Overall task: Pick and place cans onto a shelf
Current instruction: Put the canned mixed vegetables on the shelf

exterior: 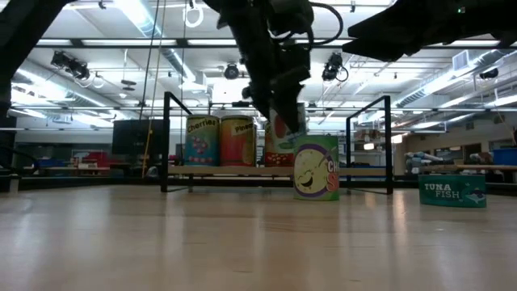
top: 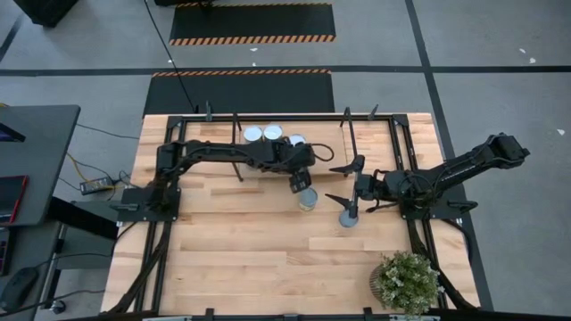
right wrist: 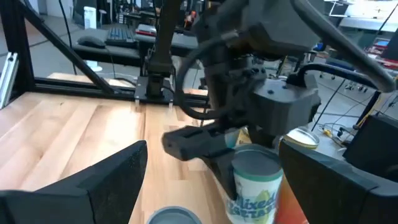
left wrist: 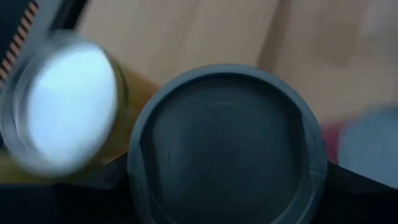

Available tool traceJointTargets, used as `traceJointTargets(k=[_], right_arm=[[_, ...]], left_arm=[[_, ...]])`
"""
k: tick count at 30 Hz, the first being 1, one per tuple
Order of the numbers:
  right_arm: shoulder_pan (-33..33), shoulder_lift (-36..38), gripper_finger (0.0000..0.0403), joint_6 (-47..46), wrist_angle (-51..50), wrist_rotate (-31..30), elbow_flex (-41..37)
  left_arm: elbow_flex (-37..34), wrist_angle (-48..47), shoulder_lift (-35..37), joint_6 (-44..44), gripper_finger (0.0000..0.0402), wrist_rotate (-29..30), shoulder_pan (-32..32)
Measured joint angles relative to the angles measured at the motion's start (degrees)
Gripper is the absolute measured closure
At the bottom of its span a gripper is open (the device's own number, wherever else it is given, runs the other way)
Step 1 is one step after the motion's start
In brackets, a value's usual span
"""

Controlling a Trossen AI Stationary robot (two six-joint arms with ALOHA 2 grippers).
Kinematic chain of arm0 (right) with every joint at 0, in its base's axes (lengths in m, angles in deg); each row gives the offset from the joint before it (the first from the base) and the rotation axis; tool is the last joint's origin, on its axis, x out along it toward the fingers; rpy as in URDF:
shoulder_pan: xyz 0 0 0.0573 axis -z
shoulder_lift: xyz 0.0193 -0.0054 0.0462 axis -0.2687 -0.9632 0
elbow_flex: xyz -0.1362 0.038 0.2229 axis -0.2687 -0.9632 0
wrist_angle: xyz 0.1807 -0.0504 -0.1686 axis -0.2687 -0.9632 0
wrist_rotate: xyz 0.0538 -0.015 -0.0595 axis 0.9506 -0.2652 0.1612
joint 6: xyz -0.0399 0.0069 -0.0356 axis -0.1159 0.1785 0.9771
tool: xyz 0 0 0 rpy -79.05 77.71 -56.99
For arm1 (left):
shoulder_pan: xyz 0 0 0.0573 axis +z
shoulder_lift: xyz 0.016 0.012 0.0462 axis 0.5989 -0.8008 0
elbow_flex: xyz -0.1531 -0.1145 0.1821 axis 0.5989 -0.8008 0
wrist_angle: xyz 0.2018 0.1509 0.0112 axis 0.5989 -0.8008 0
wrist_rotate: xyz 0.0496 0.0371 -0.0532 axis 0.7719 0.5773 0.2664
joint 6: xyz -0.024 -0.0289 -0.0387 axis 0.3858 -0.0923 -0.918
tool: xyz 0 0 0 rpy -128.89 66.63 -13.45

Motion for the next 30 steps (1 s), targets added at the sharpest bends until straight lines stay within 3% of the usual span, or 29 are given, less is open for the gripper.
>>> traceJointTargets(k=[11,18,30], right_arm=[[-0.15,0.1,0.0031,-0.23,0.03,0.42,0.0],[-0.15,0.06,0.0031,-0.07,0.31,0.42,0.0],[-0.15,0.06,0.0031,-0.42,0.34,0.66,0.0]], left_arm=[[0.03,1.86,-1.53,0.1,0.0118,5.27,1.5],[0.03,3.84,-1.54,-0.79,0.0118,4.06,1.42],[0.03,-2.13,-1.54,-4.65,0.0118,1.02,2.68]])
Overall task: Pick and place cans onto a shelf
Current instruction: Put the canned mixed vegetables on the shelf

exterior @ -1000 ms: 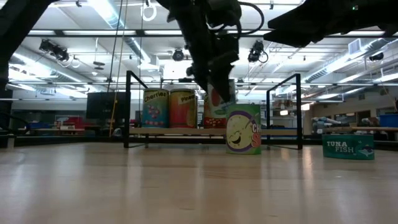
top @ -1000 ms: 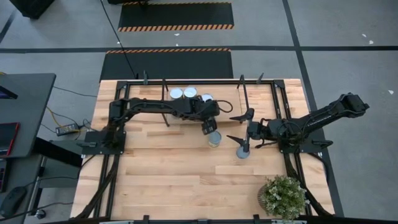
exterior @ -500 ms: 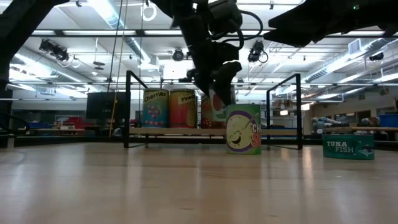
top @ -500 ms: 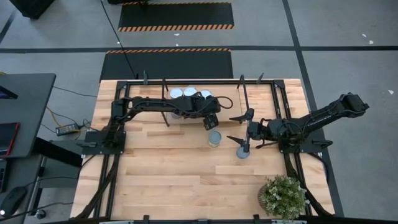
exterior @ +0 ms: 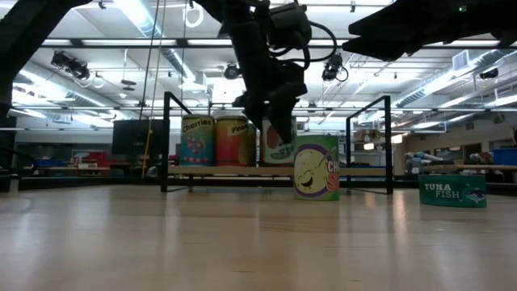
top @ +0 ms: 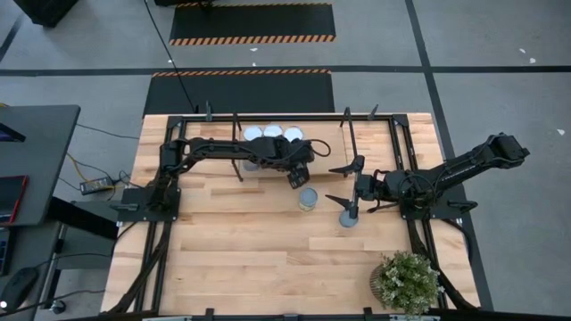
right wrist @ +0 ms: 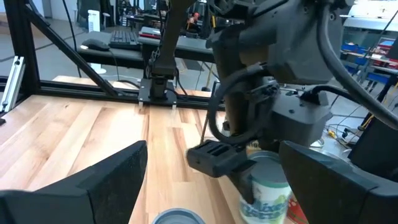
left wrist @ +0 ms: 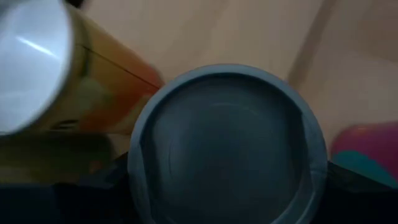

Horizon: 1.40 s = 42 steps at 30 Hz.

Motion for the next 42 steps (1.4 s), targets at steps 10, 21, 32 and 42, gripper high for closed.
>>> traceJointTargets(k=[10,21,32,42], right_arm=[[0.0,-0.02,0.0031,0.2,0.0,0.0,0.0],[0.0,-0.03,0.0031,0.21,0.0,0.48,0.0],[-0.02,-0.04,0.0031,0.04,0.0,0.85,0.0],[0.02,-0.04,0.0031,0.17,0.0,0.85,0.0]], left_arm=[[0.0,0.36,0.0,-0.93,0.011,-4.32,0.67],[0.0,3.0,0.0,-0.77,0.0087,-4.37,0.77],[0.0,3.28,0.0,0.91,0.0086,-4.37,0.75],[0.0,2.78,0.0,-1.45,0.0085,-4.42,0.81]])
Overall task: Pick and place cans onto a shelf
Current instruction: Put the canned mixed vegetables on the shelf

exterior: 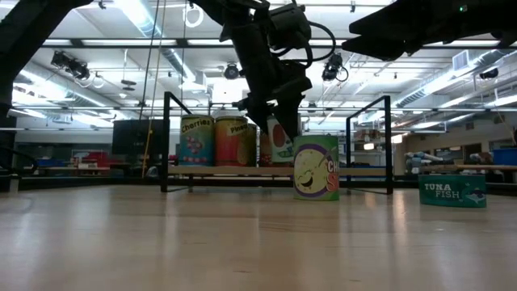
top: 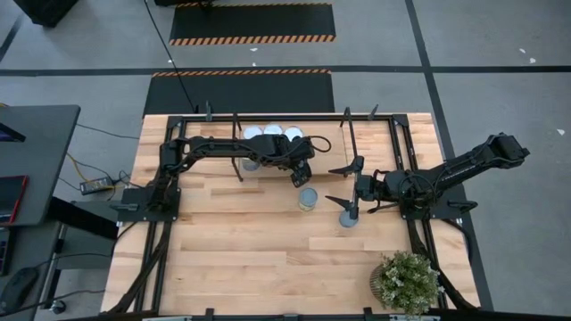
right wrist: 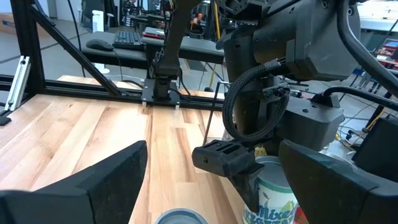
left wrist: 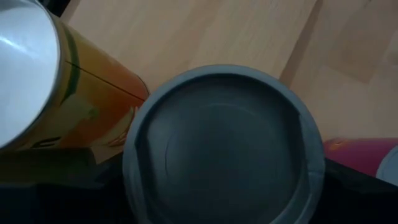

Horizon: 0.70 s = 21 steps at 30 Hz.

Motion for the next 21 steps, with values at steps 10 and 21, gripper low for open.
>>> traceJointTargets(k=[10,21], right_arm=[[0.0,0.0,0.0031,-0.32,0.0,0.02,0.0],[0.02,0.0,0.0031,-0.11,0.0,0.02,0.0]], left_arm=[[0.0,-0.15,0.0,0.08,0.0084,-1.92,0.07],[0.0,-0.42,0.08,1.33,0.0058,-3.41,1.02]])
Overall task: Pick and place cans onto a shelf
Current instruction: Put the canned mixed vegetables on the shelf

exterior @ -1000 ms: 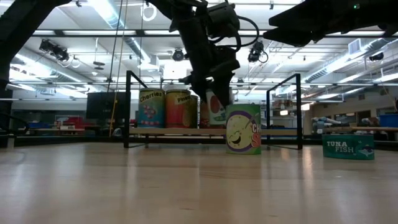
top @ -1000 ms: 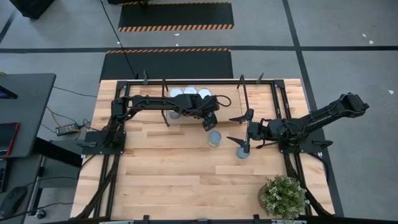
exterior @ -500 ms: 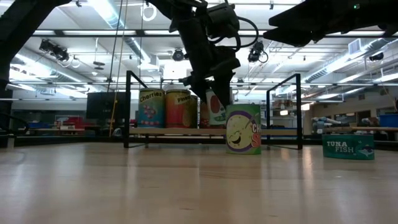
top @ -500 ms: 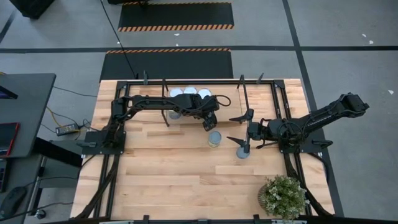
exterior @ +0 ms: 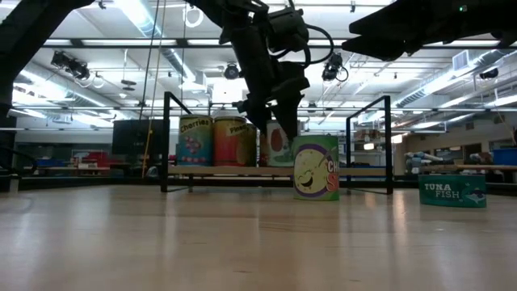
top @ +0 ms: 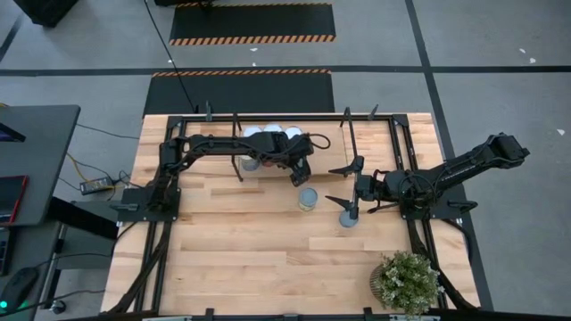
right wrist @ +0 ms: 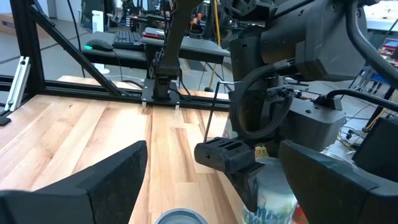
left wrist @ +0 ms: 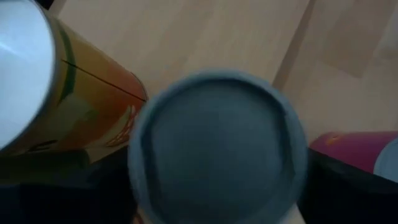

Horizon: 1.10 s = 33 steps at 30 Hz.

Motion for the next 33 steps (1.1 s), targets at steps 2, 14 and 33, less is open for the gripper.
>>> traceJointTargets(k=[2,14,33], right_arm=[[0.0,0.0,0.0031,0.0,0.0,0.0,0.0],[-0.04,0.0,0.0031,-0.18,-0.01,0.02,0.0],[-0.04,0.0,0.0031,-0.15,-0.02,0.39,0.0]], left_arm=[[0.0,0.12,0.01,0.09,0.0027,-0.05,0.24],[0.0,1.72,0.12,1.46,0.0011,0.61,0.23],[3.28,3.14,0.56,15.48,0.001,11.64,-1.63]])
